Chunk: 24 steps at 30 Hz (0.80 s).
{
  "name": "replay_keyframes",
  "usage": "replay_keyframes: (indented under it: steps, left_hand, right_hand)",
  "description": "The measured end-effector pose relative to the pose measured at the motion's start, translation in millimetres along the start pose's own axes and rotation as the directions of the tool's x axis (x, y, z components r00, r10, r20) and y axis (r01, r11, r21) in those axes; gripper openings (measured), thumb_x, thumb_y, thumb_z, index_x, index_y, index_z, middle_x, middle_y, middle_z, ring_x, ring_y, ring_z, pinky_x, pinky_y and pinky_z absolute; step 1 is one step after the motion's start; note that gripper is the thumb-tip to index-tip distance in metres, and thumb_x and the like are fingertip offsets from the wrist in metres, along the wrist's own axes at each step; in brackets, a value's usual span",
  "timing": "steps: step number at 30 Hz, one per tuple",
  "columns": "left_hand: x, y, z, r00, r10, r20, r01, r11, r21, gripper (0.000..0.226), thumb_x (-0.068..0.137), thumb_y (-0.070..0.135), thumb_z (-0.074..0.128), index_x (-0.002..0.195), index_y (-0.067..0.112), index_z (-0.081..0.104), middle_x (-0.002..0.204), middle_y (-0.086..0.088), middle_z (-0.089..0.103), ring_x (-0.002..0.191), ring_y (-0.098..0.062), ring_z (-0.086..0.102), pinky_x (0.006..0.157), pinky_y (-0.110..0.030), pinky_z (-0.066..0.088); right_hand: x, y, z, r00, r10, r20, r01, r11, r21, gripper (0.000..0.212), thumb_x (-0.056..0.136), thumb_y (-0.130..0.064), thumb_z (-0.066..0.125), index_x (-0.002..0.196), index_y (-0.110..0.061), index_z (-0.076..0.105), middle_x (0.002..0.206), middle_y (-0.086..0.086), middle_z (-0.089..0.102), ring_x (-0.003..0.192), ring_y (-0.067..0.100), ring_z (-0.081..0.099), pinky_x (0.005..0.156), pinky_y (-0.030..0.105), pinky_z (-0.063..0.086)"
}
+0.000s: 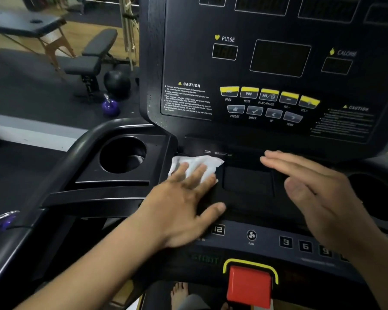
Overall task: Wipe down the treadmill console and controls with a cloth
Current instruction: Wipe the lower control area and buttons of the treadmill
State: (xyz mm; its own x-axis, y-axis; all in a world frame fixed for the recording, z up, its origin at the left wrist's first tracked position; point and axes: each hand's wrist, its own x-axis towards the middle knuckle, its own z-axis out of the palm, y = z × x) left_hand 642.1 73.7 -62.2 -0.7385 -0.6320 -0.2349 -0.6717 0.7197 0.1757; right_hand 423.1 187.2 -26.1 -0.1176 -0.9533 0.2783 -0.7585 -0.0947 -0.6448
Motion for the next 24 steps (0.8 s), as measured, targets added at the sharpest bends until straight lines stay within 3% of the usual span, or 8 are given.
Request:
replay_keyframes:
  steps: [4, 7, 10, 13, 16, 18, 20, 24]
  left_hand:
    - [-6.1, 17.7, 3.7, 0.998, 0.066, 0.018, -0.067, 0.997, 0.046, 0.091, 0.075, 0.078, -0.006, 0.157, 0.038, 0.001, 0.165, 0.014, -0.003, 0.151, -0.031, -0.015, 0.123, -0.047, -0.004]
    - [-17.7, 5.2, 0.6, 0.999, 0.047, 0.011, -0.047, 0.998, 0.045, 0.089, 0.075, 0.077, -0.006, 0.156, 0.040, 0.004, 0.165, 0.014, 0.001, 0.153, -0.022, -0.009, 0.124, -0.039, -0.002]
    - [-4.5, -7.0, -0.8, 0.998, 0.005, -0.056, 0.002, 0.993, 0.117, 0.090, 0.076, 0.076, -0.008, 0.157, 0.038, 0.003, 0.167, 0.002, 0.005, 0.153, -0.024, -0.002, 0.123, -0.041, -0.001]
    - [-3.9, -0.4, 2.3, 0.998, 0.063, -0.026, -0.061, 0.995, 0.078, 0.088, 0.077, 0.074, -0.008, 0.157, 0.039, 0.004, 0.167, 0.001, 0.003, 0.153, -0.029, -0.003, 0.123, -0.044, 0.001]
    - [-15.9, -12.2, -4.3, 0.986, 0.097, -0.135, -0.095, 0.995, 0.023, 0.080, 0.086, 0.070, 0.008, 0.155, 0.033, 0.027, 0.164, -0.002, 0.020, 0.153, -0.027, 0.010, 0.123, -0.042, 0.011]
    - [-20.5, -26.9, -7.8, 0.962, 0.067, -0.265, -0.075, 0.997, -0.019, 0.070, 0.092, 0.061, 0.021, 0.143, 0.023, 0.051, 0.154, -0.006, 0.043, 0.146, -0.025, 0.032, 0.120, -0.041, 0.025]
    - [-22.5, -38.2, -3.2, 0.954, 0.040, -0.298, -0.048, 0.999, -0.019, 0.063, 0.093, 0.055, 0.026, 0.133, 0.020, 0.062, 0.143, -0.002, 0.056, 0.138, -0.022, 0.045, 0.116, -0.037, 0.034]
    - [-34.8, -41.1, 17.5, 0.957, 0.033, -0.288, -0.037, 0.999, -0.009, 0.063, 0.095, 0.050, 0.026, 0.138, 0.016, 0.057, 0.148, 0.000, 0.051, 0.145, -0.017, 0.035, 0.119, -0.040, 0.028]
  right_hand:
    - [5.7, -6.1, 13.7, 0.998, -0.026, 0.063, 0.026, 1.000, -0.003, 0.047, 0.096, -0.053, 0.033, 0.131, -0.034, 0.058, 0.140, -0.016, 0.052, 0.137, -0.001, 0.038, 0.113, 0.025, 0.030]
    - [7.9, -9.6, 22.3, 0.992, -0.048, 0.117, 0.049, 0.999, -0.006, 0.051, 0.097, -0.058, 0.029, 0.129, -0.033, 0.060, 0.136, -0.015, 0.056, 0.134, -0.003, 0.040, 0.111, 0.015, 0.027]
    - [16.0, -14.5, 33.1, 0.987, -0.059, 0.147, 0.060, 0.998, -0.002, 0.052, 0.097, -0.052, 0.029, 0.125, -0.027, 0.065, 0.127, -0.021, 0.056, 0.128, -0.007, 0.044, 0.106, 0.008, 0.025]
    - [26.6, -25.9, 45.9, 0.981, -0.143, 0.131, 0.143, 0.990, 0.009, 0.049, 0.099, -0.046, 0.031, 0.122, -0.023, 0.068, 0.119, -0.030, 0.054, 0.123, -0.008, 0.047, 0.104, 0.010, 0.030]
    - [38.7, -30.2, 65.4, 0.967, -0.178, 0.183, 0.173, 0.984, 0.043, 0.049, 0.100, -0.044, 0.032, 0.123, -0.018, 0.067, 0.124, -0.020, 0.059, 0.124, -0.004, 0.049, 0.107, 0.016, 0.033]
    - [49.5, -29.7, 82.8, 0.938, -0.103, 0.332, 0.098, 0.995, 0.034, 0.056, 0.100, -0.051, 0.030, 0.132, -0.017, 0.060, 0.139, -0.008, 0.055, 0.133, -0.001, 0.042, 0.113, 0.020, 0.029]
    - [59.1, -28.1, 94.2, 0.887, -0.036, 0.461, 0.091, 0.991, -0.099, 0.066, 0.097, -0.059, 0.021, 0.141, -0.019, 0.050, 0.151, -0.005, 0.043, 0.142, 0.001, 0.028, 0.118, 0.023, 0.019]
    - [49.2, -32.6, 84.1, 0.834, 0.037, 0.551, 0.162, 0.938, -0.307, 0.079, 0.086, -0.067, 0.007, 0.145, -0.028, 0.043, 0.160, -0.011, 0.025, 0.148, 0.002, 0.008, 0.120, 0.026, 0.011]
